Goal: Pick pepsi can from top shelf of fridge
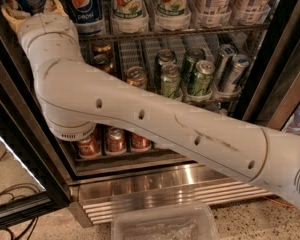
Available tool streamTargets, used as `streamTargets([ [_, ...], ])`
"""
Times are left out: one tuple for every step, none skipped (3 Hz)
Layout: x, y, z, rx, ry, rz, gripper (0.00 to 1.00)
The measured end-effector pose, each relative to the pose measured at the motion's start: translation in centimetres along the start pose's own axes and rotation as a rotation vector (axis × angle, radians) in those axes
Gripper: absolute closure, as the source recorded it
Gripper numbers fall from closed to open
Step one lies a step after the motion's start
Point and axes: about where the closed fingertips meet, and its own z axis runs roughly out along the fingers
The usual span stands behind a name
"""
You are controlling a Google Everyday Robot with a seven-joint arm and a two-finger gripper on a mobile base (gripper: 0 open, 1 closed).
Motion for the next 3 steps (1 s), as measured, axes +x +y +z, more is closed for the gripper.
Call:
streamTargets([
  [-2.0,-1.7,-0.9,0.046,-0.089,0.002,1.0],
  [-4.0,-3.1,-1.6,0.085,-0.165,-0.005,1.0],
  [-5.9,-4.2,-2.0,0.105,-0.221,-0.019,1.0],
])
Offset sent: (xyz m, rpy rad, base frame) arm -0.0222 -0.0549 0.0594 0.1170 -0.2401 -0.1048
